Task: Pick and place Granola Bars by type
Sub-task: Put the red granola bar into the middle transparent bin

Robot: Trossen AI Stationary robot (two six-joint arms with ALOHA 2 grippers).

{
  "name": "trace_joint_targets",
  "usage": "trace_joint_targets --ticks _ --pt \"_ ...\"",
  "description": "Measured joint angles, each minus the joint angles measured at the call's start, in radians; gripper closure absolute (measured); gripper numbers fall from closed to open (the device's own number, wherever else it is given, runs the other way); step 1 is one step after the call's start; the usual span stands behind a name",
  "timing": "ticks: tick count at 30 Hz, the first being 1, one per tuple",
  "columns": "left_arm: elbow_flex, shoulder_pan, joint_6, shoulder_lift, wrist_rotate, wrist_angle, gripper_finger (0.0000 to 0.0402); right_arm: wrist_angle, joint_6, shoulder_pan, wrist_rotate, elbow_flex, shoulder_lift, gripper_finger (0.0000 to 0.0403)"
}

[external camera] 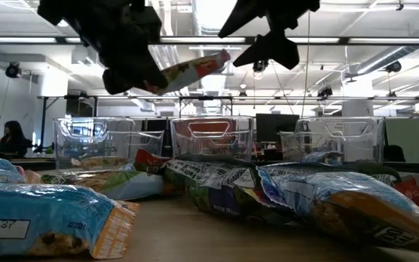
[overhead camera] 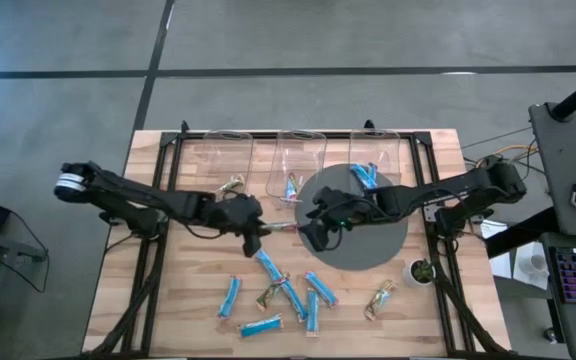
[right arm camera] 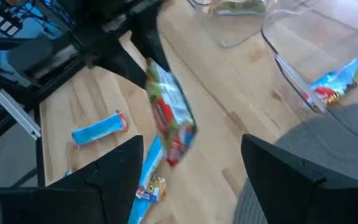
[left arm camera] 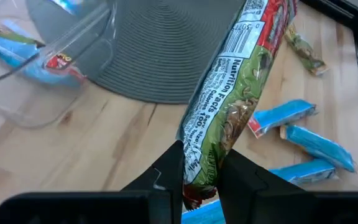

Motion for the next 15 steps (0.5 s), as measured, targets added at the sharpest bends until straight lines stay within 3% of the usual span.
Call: trace_joint_targets --ticks 8,15 --pt "0.030 0.024 0.007 0.048 -0.001 0.129 0.0342 -0.002 0.001 -0.021 -0.002 0.001 0.011 0.0142" --pt "0.071 0.033 0.053 0.074 0.000 0.127 0.0342 0.008 0.000 -0.036 -0.001 0.000 0.011 0.0143"
